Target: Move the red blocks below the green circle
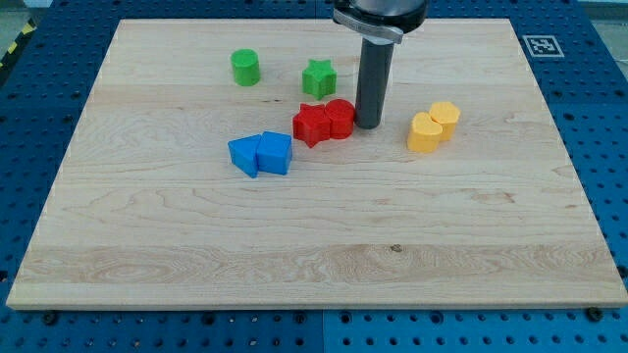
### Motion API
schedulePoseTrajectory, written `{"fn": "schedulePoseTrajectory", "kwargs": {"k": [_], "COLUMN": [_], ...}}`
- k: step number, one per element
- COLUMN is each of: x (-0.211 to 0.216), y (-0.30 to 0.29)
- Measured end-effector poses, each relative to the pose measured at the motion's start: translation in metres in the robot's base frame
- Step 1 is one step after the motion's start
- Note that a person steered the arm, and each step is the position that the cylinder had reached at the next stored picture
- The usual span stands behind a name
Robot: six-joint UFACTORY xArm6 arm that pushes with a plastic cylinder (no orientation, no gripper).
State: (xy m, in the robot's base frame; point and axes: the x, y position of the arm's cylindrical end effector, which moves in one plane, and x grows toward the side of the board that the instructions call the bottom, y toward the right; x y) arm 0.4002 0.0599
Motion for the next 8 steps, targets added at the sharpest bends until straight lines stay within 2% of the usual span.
{"fn": "schedulePoseTrajectory", "kwargs": {"k": [2,4,6,8], "x": [0.000,0.040,0.039,0.022], "y": [0.012,0.006,-0.064,-0.081]}}
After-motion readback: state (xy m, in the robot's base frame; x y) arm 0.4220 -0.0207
